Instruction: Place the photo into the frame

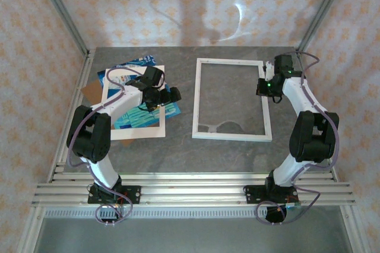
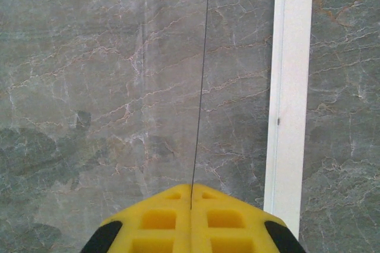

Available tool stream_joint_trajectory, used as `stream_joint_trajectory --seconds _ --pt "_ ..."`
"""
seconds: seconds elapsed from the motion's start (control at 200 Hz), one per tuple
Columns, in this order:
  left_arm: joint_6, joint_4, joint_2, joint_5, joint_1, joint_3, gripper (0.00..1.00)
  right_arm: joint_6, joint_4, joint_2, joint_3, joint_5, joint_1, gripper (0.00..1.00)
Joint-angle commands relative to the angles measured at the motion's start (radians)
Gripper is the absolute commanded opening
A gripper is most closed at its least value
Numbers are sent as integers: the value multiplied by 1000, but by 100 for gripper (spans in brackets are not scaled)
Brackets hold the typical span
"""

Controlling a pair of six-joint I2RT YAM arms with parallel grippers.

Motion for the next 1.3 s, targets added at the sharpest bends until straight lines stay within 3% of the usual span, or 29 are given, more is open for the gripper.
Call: stream_joint_trajectory --seconds 0.0,0.896,1.296 --pt "10 -27 13 10 -8 -6 100 -25 8 -14 15 33 -8 0" --pt "21 -63 28 5 -15 40 100 -61 -25 4 36 72 -10 0" --pt "21 -51 33 1 -24 30 100 4 5 48 33 -85 -10 0"
